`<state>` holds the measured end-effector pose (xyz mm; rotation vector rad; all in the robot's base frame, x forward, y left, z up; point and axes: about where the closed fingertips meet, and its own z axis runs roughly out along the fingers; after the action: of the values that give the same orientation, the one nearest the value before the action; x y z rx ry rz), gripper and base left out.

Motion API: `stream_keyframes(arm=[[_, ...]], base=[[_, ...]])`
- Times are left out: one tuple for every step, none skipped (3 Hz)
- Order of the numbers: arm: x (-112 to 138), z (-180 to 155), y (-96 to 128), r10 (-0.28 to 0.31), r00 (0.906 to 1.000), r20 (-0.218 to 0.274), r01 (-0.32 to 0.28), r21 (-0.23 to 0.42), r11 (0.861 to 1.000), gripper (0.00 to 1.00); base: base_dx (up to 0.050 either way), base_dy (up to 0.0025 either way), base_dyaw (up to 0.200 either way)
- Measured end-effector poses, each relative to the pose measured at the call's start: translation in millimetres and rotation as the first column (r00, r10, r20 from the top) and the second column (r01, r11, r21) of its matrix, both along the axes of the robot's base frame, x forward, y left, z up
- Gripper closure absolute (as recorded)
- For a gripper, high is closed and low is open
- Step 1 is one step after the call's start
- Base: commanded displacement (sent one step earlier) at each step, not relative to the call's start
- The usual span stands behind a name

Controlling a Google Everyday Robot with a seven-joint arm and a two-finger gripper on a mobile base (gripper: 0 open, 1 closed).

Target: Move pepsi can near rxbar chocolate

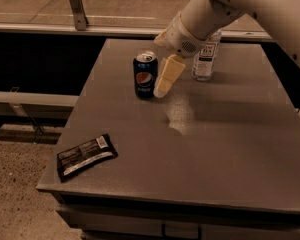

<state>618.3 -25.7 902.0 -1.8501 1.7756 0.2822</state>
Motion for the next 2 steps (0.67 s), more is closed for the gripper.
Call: stream_keyframes(arm=[[0.3, -3.6, 1.0, -0.007, 0.9999, -0.007, 0.007, 0.001, 1.0, 0.0], [0.8, -8.2, 2.4, -0.021, 0.9995, -0.022, 0.021, 0.011, 1.0, 0.0]], base=[[0.0, 0.0, 0.0], [0.0, 0.0, 0.0]])
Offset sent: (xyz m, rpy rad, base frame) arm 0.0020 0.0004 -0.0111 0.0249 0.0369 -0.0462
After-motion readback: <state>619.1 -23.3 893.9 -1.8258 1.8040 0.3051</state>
